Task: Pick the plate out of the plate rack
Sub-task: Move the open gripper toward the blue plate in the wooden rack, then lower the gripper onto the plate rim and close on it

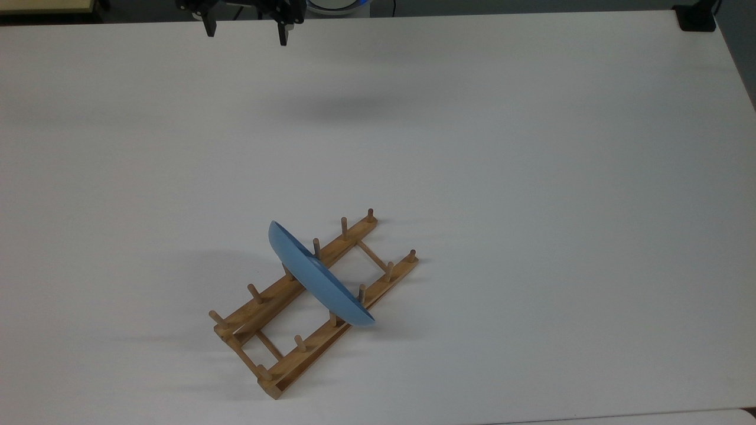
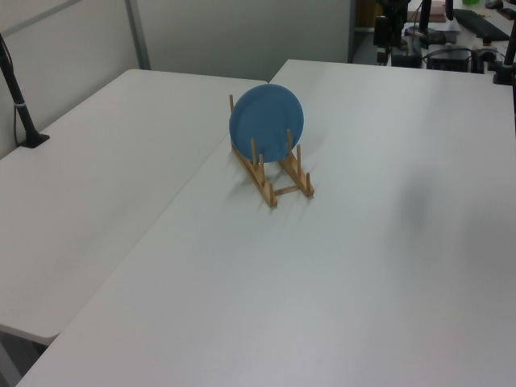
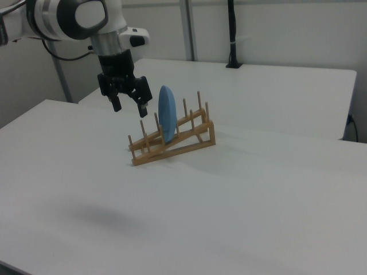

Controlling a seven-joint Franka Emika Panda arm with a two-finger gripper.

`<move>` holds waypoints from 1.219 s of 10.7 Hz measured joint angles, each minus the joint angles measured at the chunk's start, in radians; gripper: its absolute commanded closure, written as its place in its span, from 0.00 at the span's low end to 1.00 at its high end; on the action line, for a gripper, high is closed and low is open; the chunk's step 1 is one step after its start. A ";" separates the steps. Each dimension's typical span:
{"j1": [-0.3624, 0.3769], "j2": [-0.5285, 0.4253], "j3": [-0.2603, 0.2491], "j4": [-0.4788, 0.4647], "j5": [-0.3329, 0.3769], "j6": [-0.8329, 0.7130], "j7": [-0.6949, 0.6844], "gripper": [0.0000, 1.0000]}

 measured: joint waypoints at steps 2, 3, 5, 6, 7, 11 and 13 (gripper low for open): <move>0.000 0.005 0.000 0.000 0.000 0.001 0.000 0.00; 0.001 0.013 0.002 0.000 0.000 0.003 -0.001 0.00; 0.007 0.038 0.010 -0.001 0.000 0.069 -0.001 0.00; 0.013 0.052 0.012 -0.001 0.000 0.103 -0.001 0.00; 0.017 0.062 0.013 -0.001 0.000 0.141 -0.001 0.00; 0.089 0.133 0.015 -0.002 -0.080 0.422 -0.001 0.02; 0.110 0.179 0.015 -0.002 -0.159 0.569 0.001 0.24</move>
